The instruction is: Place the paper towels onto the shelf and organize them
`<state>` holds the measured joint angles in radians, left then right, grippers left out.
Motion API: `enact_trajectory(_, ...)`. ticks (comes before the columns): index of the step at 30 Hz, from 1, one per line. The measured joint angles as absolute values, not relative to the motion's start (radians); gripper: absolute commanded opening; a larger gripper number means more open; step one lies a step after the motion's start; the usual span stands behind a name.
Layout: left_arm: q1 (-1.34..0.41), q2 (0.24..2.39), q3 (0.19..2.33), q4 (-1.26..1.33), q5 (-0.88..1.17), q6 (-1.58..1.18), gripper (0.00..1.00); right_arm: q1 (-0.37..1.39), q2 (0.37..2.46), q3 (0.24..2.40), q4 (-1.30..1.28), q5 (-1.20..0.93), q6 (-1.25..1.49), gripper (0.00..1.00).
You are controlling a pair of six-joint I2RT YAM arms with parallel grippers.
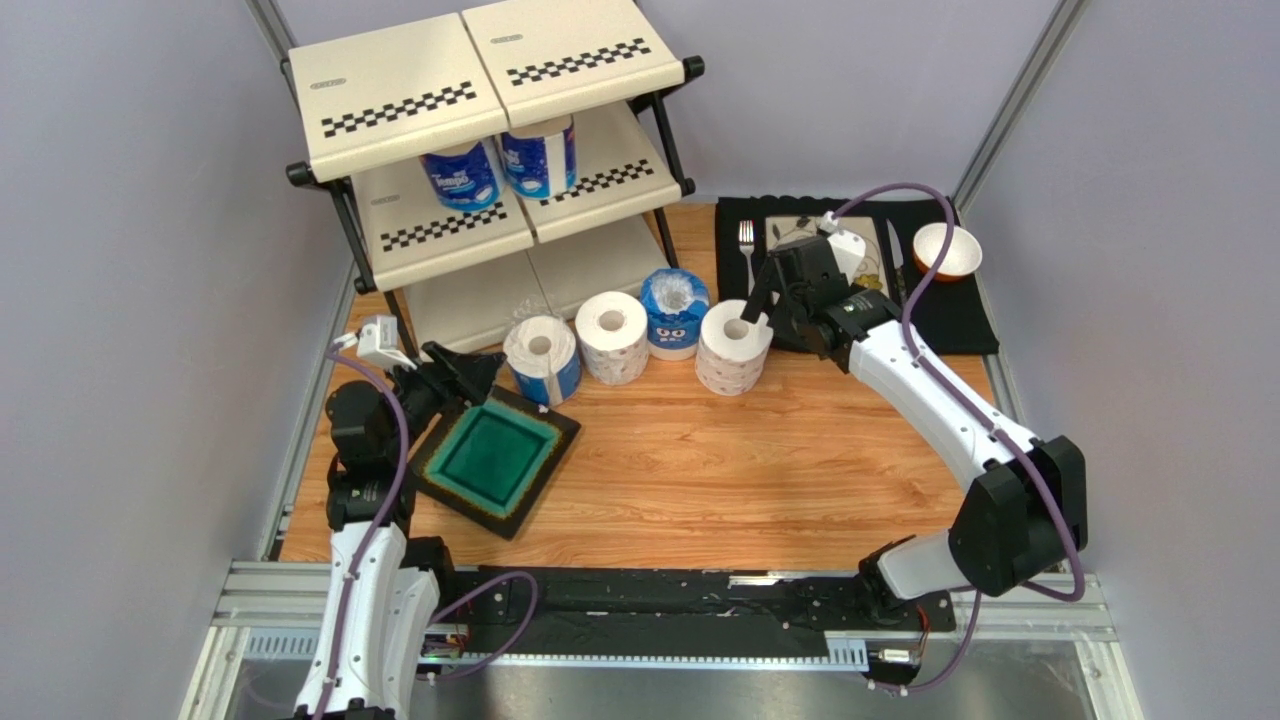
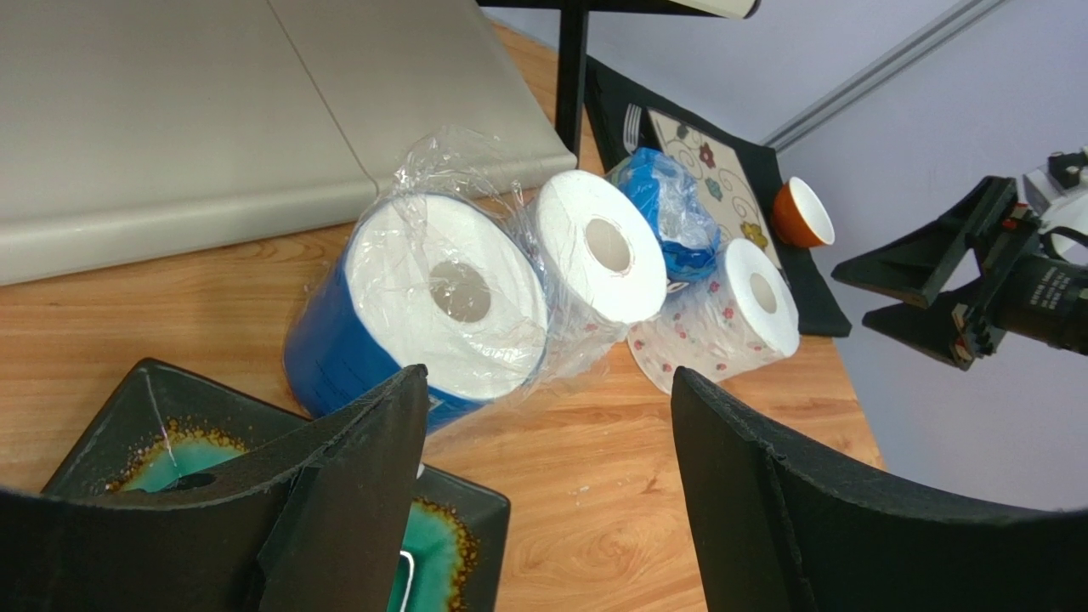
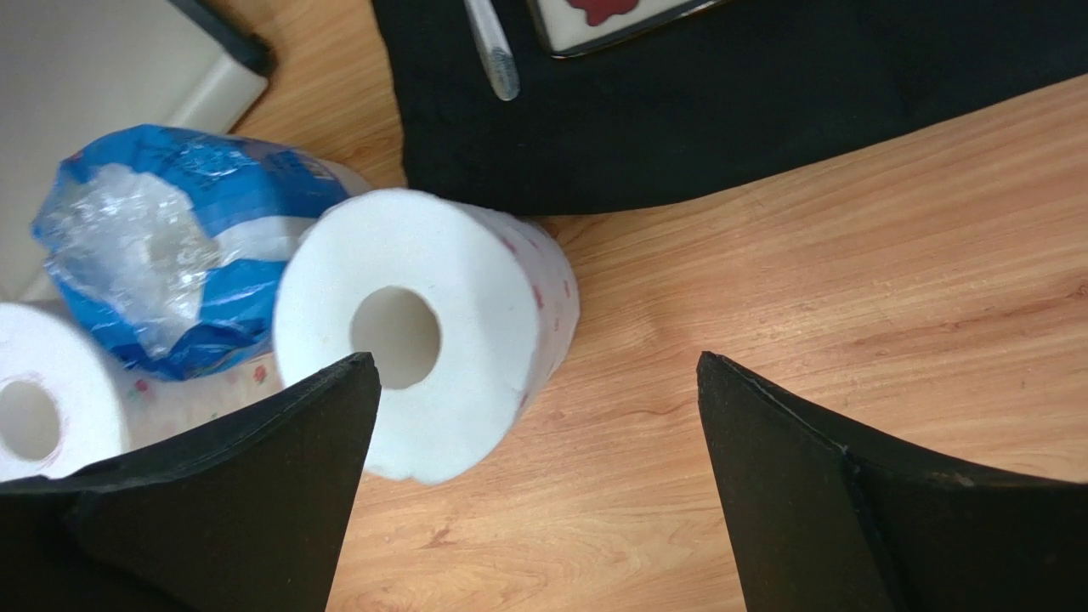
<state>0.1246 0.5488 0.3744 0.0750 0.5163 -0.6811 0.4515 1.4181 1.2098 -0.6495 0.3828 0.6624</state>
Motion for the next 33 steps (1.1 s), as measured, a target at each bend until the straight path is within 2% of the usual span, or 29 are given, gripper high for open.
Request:
enact_trajectory(26,0.124,0.54,0.336,0.064,0.519,-0.676,0.77,0.43,1.588,1.183,-0.599,0.311,0.662,0.97)
enact_trajectory(28,0.124,0.54,0.33,0.064,0.52,-0.676,0.77,0.426,1.598,1.183,-0.589,0.308,0.662,0.93)
enact_trajectory(33,0.124,0.541,0.323,0.065,0.523,-0.678,0.77,0.411,1.622,1.183,-0.567,0.286,0.665,0.59)
